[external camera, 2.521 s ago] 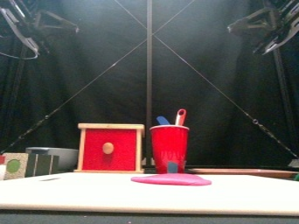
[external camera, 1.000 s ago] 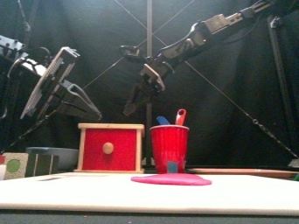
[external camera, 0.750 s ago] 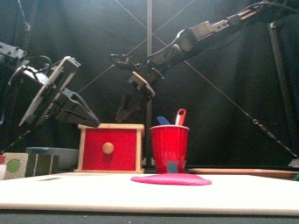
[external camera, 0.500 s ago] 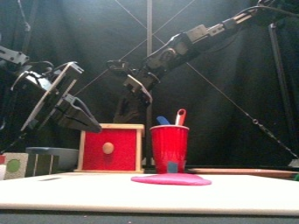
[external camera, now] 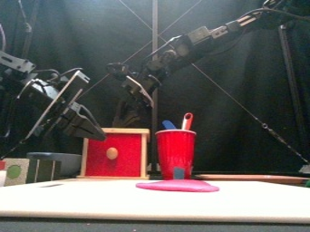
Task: Get the cutter from the drawer then cut the dough then place the extra dough in the bowl
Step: Open the drawer
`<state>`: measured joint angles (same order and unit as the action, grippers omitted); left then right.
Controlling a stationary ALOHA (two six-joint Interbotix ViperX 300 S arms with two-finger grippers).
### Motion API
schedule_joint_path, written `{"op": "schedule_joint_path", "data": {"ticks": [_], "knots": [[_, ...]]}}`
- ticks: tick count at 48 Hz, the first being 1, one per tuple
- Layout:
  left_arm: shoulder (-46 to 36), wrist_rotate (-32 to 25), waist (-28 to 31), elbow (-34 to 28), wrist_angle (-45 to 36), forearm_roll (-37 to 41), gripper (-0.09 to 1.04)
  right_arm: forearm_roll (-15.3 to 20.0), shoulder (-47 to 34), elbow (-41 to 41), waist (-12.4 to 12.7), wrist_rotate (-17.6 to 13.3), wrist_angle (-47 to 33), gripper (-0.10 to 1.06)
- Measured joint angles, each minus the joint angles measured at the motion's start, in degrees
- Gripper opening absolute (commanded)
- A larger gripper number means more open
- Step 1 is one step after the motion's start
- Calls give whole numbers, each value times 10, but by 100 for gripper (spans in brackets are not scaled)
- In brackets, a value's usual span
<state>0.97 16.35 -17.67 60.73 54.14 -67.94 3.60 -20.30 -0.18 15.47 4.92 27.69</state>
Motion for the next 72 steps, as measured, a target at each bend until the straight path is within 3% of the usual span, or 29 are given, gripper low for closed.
{"op": "schedule_joint_path", "data": {"ticks": [20,39,52,72], "knots": [[3,4,9,0,-25,16,28,5,1,3,0,0,17,4],[1,8,9,-29,-74,-25,74,4,1,4,0,0,17,4],[-3,39,10,-36,-76,-110,77,3,1,4,0,0,17,4],[19,53,23,-55,-69,-78,78,2,0,3,0,0,17,4]]}}
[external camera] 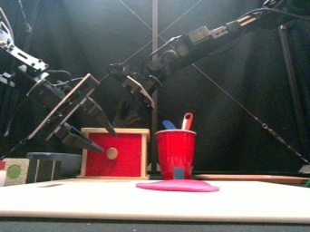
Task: Get the cutter from the drawer then cut the dough then place the extra dough in the bowl
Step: Open the drawer
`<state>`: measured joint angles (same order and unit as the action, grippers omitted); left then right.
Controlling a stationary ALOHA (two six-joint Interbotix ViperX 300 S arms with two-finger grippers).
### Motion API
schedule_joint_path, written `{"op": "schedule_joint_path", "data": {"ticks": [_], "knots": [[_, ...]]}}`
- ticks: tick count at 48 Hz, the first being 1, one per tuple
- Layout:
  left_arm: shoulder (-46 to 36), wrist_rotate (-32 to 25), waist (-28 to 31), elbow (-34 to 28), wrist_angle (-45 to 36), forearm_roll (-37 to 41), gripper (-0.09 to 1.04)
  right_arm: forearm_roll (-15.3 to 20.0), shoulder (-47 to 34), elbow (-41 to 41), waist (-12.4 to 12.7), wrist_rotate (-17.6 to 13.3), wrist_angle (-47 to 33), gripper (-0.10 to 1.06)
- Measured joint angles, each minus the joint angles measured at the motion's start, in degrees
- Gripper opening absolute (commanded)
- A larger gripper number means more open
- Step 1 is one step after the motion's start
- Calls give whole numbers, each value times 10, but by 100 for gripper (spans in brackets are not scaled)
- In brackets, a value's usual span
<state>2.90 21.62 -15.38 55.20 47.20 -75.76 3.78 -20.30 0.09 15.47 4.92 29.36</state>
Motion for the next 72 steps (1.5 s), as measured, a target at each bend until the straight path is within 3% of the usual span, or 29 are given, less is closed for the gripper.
{"op": "schedule_joint_path", "data": {"ticks": [54,62,72], "knots": [[44,-7,57,-17,-21,6,76,3,-5,-4,-3,-4,0,4],[47,-8,65,-21,-40,18,70,4,-5,-4,-3,-4,0,4],[46,-8,66,-20,-41,24,55,4,-6,-4,-3,-4,0,4]]}}
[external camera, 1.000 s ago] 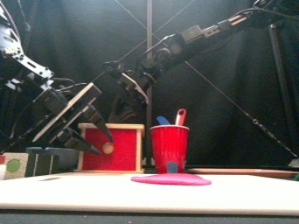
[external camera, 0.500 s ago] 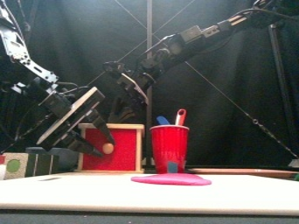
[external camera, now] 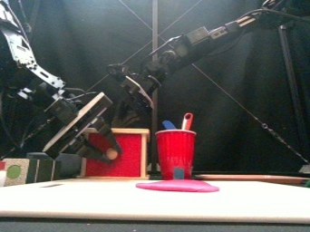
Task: Get the cutter from the drawer then cut the dough then place the extra dough in the bowl
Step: Open the drawer
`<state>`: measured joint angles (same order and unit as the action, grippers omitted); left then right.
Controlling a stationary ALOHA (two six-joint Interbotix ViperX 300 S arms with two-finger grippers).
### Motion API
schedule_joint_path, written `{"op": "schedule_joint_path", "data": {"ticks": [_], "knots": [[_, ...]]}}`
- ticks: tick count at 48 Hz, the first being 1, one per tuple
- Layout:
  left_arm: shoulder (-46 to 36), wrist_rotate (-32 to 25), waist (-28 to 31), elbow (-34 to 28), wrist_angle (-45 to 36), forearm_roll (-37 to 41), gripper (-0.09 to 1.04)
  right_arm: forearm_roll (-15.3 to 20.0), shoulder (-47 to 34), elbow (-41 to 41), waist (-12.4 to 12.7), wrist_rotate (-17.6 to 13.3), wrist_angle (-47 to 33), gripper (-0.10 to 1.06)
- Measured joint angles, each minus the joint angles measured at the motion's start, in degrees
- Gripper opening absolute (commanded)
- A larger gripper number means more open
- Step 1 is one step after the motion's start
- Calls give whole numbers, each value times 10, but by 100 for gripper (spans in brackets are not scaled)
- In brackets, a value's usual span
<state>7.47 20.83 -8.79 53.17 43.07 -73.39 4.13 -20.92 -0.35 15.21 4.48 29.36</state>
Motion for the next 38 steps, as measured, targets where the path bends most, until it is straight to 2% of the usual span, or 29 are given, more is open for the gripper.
{"op": "schedule_joint_path", "data": {"ticks": [8,38], "knots": [[0,2,0,1,-2,0,49,1,-1,-1,0,-1,0,4],[-3,3,-30,2,-4,-18,49,2,-4,-3,1,-2,0,4]]}}
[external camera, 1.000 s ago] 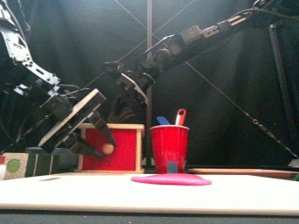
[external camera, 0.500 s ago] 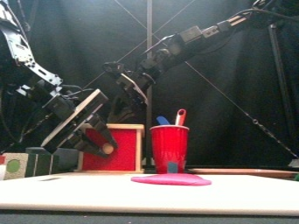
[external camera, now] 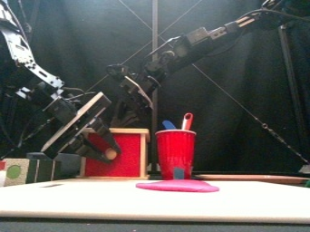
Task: Get the cutter from the drawer then cut the dough then place the extra dough in the bowl
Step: Open the drawer
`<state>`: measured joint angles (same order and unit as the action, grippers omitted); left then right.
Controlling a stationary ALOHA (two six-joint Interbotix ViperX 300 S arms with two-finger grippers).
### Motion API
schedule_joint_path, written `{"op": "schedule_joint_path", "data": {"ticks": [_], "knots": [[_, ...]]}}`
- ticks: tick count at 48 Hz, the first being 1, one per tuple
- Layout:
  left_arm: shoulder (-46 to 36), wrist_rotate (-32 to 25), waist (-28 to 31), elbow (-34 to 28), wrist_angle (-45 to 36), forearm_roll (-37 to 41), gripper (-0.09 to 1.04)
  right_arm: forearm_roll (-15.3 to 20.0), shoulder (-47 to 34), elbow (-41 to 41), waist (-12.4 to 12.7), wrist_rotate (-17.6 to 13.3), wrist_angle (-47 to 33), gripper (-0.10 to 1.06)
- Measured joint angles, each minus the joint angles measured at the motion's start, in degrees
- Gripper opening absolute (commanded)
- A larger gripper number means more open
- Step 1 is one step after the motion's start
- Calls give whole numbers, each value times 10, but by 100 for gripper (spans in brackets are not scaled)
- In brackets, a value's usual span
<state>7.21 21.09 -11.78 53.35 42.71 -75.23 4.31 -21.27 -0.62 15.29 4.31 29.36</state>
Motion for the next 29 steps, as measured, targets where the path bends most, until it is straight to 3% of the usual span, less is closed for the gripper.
{"op": "schedule_joint_path", "data": {"ticks": [29], "knots": [[-1,1,-39,-1,3,-12,49,1,1,2,3,-4,0,4]]}}
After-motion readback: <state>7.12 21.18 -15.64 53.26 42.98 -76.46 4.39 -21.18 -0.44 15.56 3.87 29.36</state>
